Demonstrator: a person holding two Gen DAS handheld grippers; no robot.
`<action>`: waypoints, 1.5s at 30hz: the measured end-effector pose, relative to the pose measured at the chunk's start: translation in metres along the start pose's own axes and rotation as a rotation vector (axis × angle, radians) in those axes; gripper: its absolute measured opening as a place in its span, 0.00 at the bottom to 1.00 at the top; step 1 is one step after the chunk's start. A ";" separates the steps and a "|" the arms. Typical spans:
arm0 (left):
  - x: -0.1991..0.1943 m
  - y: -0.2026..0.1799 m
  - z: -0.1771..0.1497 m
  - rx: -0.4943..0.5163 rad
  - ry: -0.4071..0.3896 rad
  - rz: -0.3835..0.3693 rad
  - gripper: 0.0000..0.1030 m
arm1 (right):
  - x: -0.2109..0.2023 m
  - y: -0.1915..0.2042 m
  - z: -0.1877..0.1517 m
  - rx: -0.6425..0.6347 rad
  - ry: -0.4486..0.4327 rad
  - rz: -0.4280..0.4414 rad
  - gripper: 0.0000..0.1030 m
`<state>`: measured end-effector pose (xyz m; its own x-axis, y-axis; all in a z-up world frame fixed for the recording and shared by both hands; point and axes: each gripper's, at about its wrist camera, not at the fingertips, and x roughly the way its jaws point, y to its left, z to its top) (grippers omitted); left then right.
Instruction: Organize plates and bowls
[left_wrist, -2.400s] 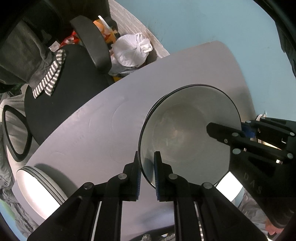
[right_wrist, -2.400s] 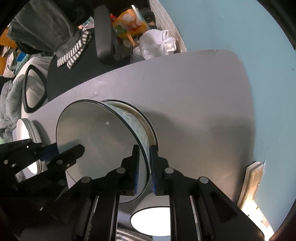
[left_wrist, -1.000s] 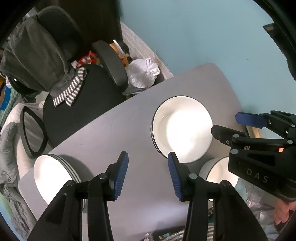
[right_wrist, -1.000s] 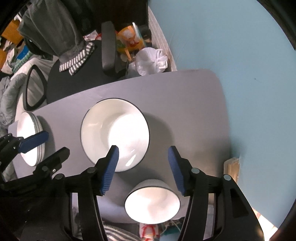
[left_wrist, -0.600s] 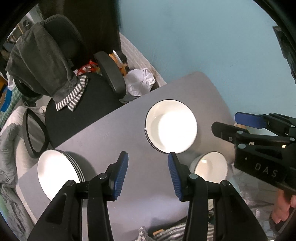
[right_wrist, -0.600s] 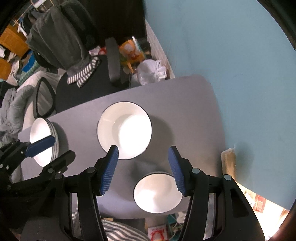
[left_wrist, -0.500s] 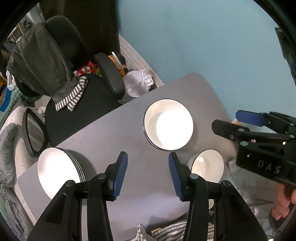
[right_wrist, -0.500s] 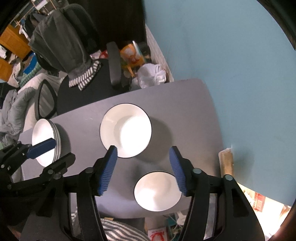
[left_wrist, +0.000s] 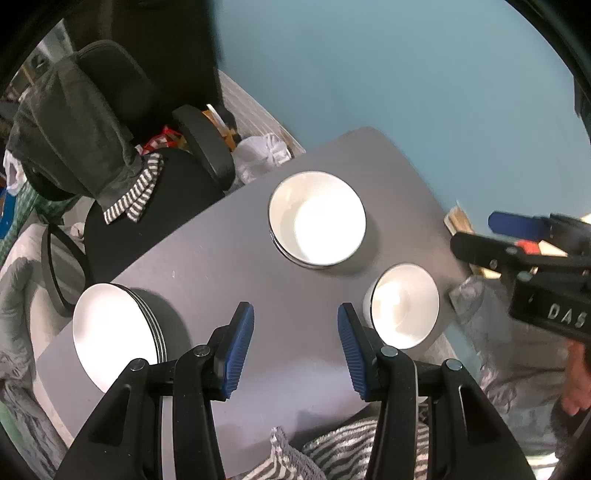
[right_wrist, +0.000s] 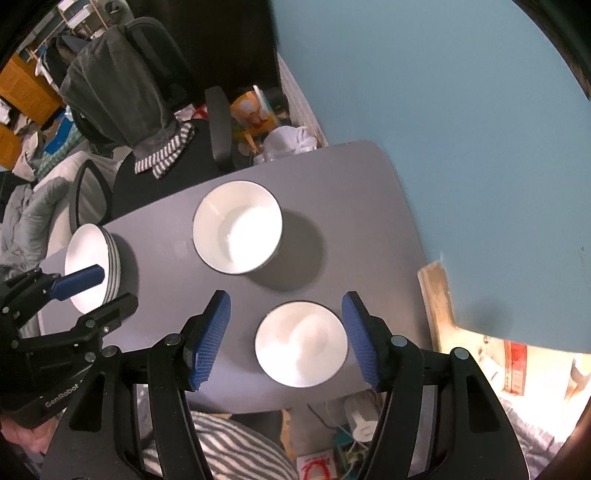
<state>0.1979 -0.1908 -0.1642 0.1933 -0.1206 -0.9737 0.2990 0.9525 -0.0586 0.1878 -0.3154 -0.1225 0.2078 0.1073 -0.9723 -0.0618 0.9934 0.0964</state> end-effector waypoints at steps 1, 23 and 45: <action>0.001 -0.002 -0.002 0.006 0.003 0.000 0.47 | -0.001 -0.002 -0.002 0.003 0.000 0.000 0.61; 0.069 -0.044 -0.020 0.091 0.119 -0.058 0.47 | 0.054 -0.061 -0.064 0.176 0.100 -0.001 0.61; 0.137 -0.060 -0.016 0.101 0.225 -0.081 0.53 | 0.121 -0.081 -0.088 0.212 0.141 0.013 0.61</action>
<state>0.1912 -0.2598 -0.2975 -0.0446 -0.1195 -0.9918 0.3986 0.9082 -0.1273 0.1322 -0.3865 -0.2668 0.0695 0.1284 -0.9893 0.1454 0.9798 0.1374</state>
